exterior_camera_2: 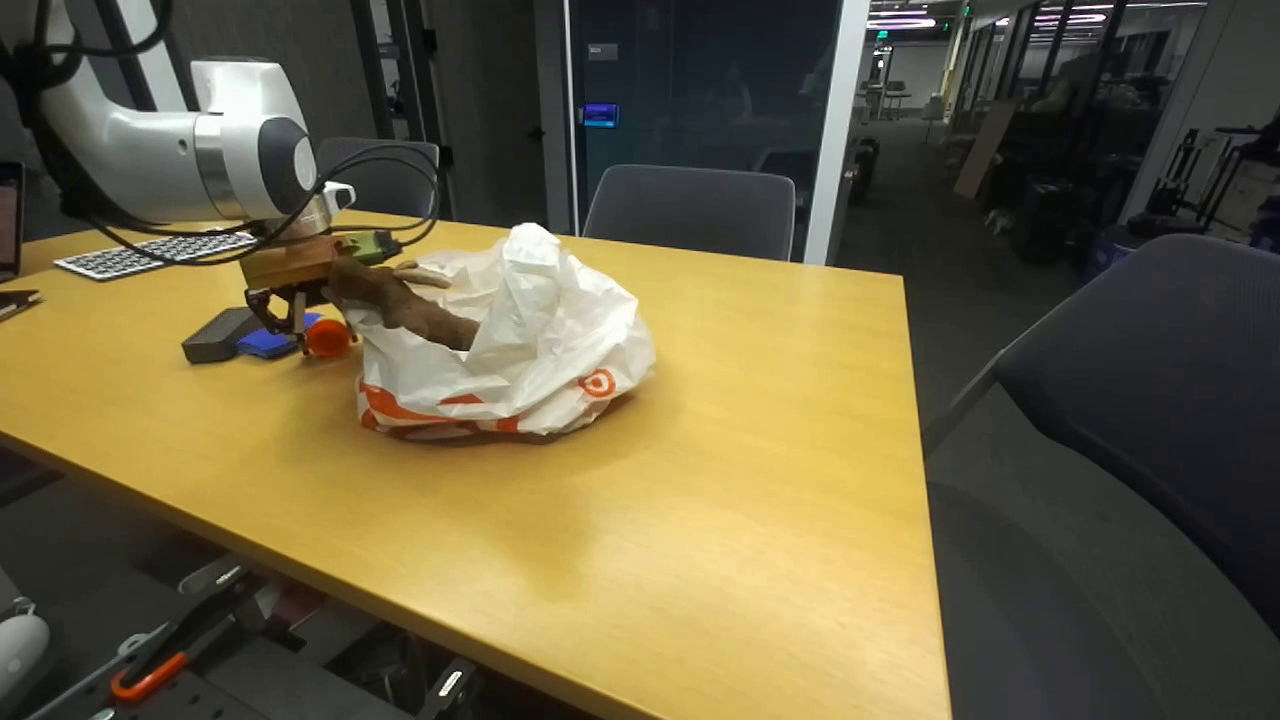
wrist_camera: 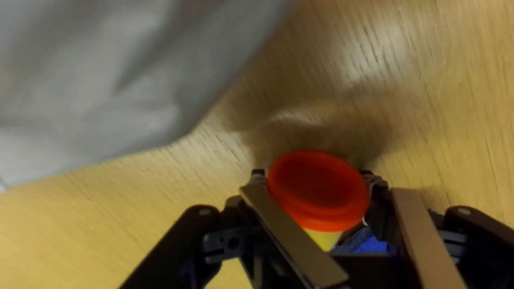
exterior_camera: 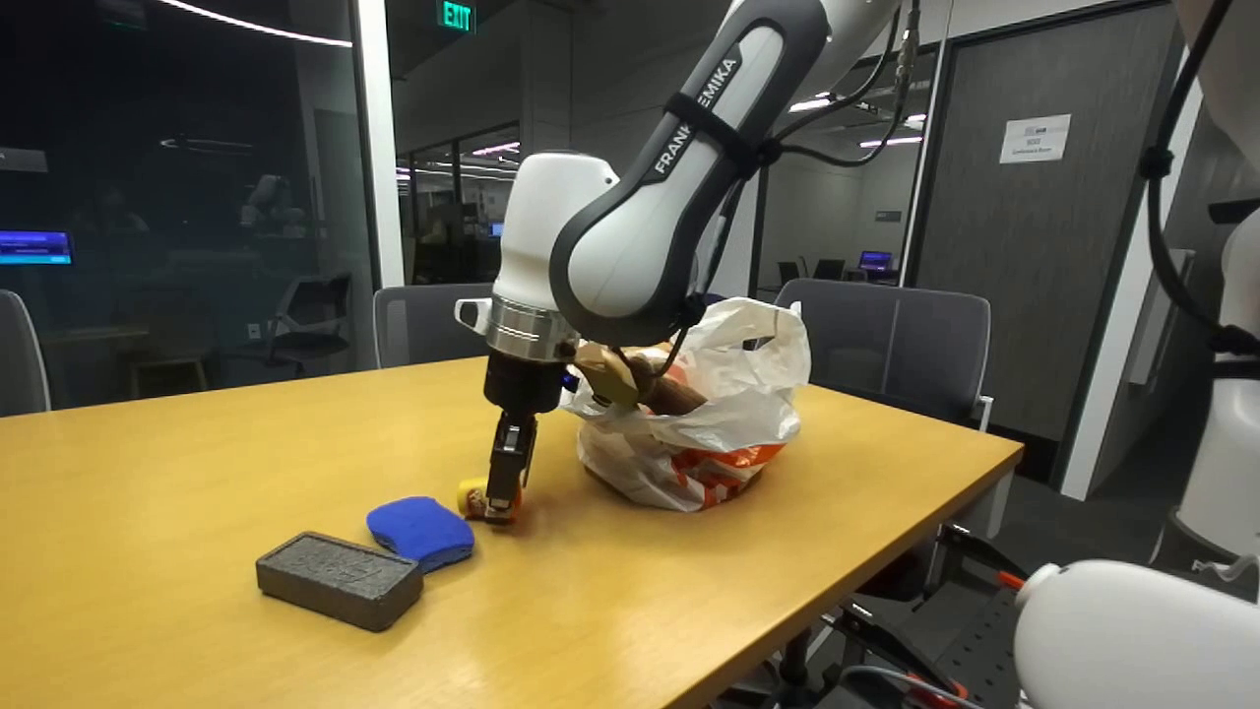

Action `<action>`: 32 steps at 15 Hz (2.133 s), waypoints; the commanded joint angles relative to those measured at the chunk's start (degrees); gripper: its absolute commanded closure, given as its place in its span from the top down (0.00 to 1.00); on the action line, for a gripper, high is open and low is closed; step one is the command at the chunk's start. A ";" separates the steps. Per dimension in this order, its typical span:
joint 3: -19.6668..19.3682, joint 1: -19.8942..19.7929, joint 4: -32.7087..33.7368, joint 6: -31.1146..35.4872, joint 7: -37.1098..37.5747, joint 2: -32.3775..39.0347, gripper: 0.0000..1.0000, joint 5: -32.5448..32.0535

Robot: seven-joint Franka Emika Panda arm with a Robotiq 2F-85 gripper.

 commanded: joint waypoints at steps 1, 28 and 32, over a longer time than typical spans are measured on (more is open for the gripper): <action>0.42 -0.24 1.74 -1.72 2.23 0.05 0.29 -1.12; -12.54 -13.05 -17.01 -6.81 44.65 -25.65 0.28 -28.74; -12.29 -13.15 -17.14 -6.96 44.25 -24.20 0.28 -27.16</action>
